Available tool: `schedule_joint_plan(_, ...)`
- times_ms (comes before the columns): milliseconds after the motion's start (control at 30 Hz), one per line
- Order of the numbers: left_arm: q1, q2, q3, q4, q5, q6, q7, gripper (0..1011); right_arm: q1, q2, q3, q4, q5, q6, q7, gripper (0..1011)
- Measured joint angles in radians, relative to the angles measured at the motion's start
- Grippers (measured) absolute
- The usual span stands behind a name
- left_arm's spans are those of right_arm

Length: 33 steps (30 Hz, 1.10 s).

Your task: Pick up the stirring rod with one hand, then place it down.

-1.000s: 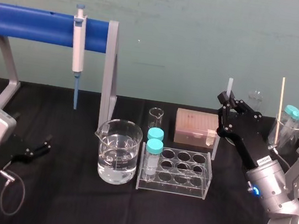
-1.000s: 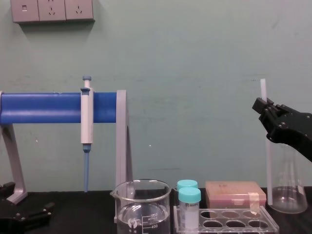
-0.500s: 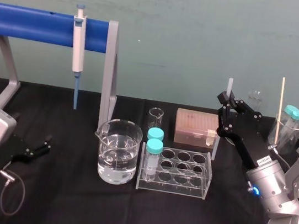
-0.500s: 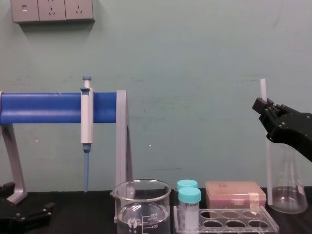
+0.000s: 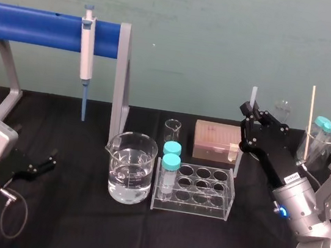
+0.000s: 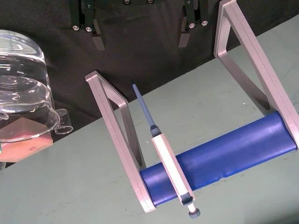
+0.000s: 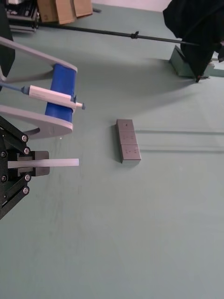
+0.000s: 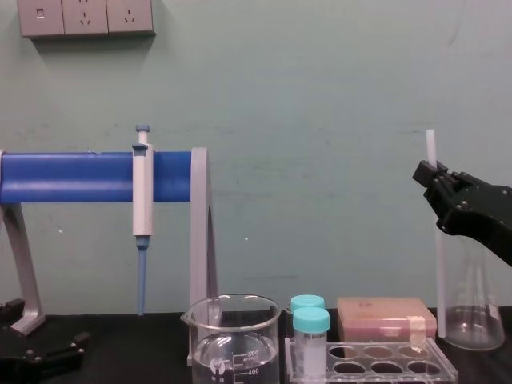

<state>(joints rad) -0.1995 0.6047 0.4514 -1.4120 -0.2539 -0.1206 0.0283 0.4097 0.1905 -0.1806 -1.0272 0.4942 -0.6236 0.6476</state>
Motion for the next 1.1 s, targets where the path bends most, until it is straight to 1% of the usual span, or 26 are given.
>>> schedule_joint_plan(333,0.0,0.0,0.0,0.0,0.0,0.0,0.0,1000,-0.022,0.0,-0.005,-0.025,0.021,0.042,0.025,72)
schedule_joint_plan(500,0.0,0.0,0.0,0.0,0.0,0.0,0.0,1000,-0.025,0.001,-0.008,-0.027,0.028,0.048,0.034,72)
schedule_joint_plan(833,0.0,0.0,0.0,0.0,0.0,0.0,0.0,1000,-0.011,0.001,-0.011,0.006,0.041,0.046,0.053,72)
schedule_joint_plan(1100,0.0,0.0,0.0,0.0,0.0,0.0,0.0,1000,0.006,-0.002,-0.018,0.042,0.071,0.059,0.089,72)
